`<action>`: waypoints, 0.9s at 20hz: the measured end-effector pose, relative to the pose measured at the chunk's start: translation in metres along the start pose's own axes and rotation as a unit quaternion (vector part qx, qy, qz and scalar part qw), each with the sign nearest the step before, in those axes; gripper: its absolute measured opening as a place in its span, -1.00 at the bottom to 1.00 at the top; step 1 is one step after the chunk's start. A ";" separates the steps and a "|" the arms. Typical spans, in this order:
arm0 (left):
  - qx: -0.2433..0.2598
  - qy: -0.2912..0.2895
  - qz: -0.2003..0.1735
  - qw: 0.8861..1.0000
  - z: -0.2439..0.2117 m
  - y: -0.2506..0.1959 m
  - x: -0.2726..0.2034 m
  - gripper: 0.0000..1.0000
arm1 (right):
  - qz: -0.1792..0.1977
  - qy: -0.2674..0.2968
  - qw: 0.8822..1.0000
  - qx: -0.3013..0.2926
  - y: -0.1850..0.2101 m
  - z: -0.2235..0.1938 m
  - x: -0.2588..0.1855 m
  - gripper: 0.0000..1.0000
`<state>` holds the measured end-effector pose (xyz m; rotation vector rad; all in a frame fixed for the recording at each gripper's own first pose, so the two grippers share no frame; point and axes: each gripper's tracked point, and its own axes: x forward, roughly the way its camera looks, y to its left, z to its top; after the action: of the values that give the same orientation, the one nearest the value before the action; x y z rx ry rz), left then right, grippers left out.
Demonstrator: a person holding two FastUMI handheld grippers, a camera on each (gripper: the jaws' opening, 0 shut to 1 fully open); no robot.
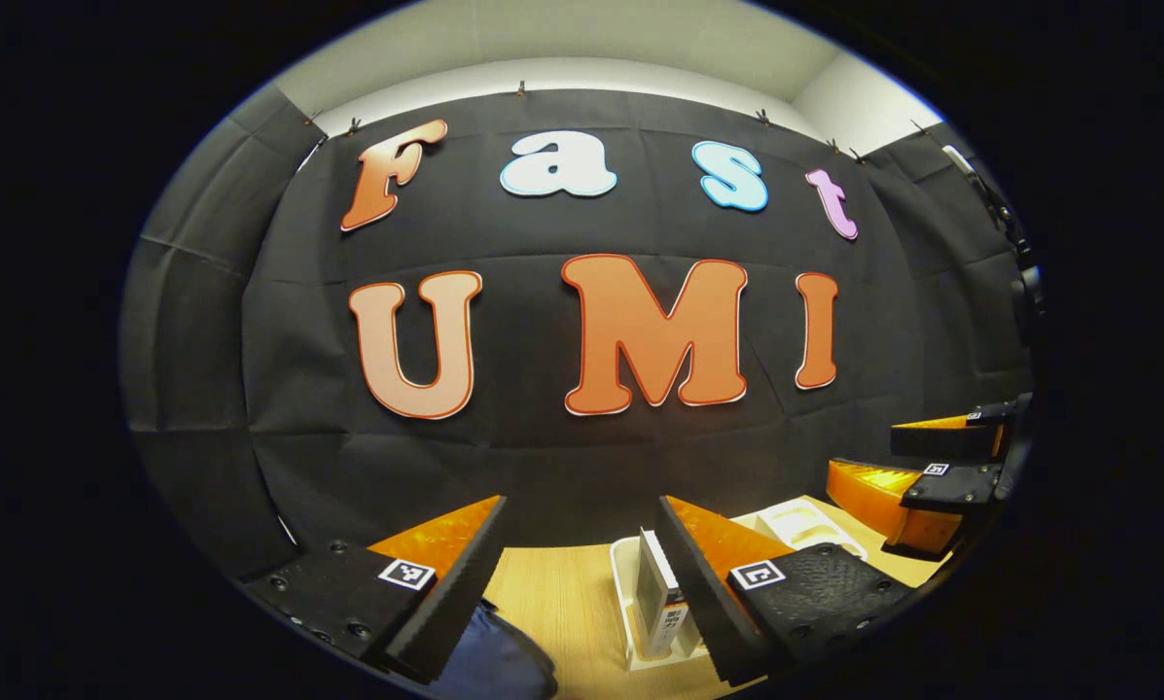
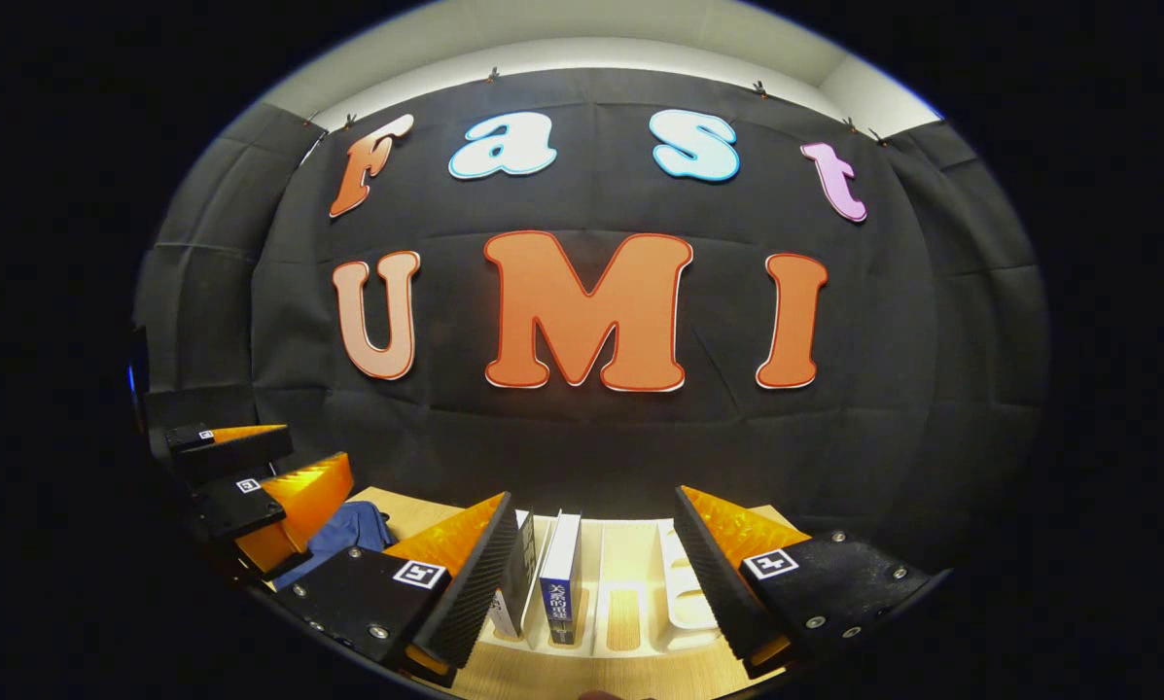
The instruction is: Open the schoolbag, grab two books from the bookshelf and put them into the schoolbag.
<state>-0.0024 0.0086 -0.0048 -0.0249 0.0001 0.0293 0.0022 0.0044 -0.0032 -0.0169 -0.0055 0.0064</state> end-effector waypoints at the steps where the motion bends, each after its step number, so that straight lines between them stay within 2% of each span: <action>1: -0.001 0.000 0.004 1.000 -0.002 0.002 0.000 0.88 | -0.001 0.000 1.000 -0.001 0.000 0.000 0.000 0.90; 10: -0.004 -0.001 0.019 1.000 -0.004 0.012 0.004 0.90 | -0.002 0.006 1.000 -0.001 0.001 -0.004 0.003 0.90; 18: 0.004 0.002 0.011 1.000 -0.005 0.008 0.007 0.89 | -0.005 0.009 1.000 0.005 -0.003 -0.004 0.005 0.90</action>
<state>0.0042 0.0163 -0.0104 -0.0170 0.0040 0.0504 0.0077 0.0017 -0.0072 -0.0070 0.0123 -0.0039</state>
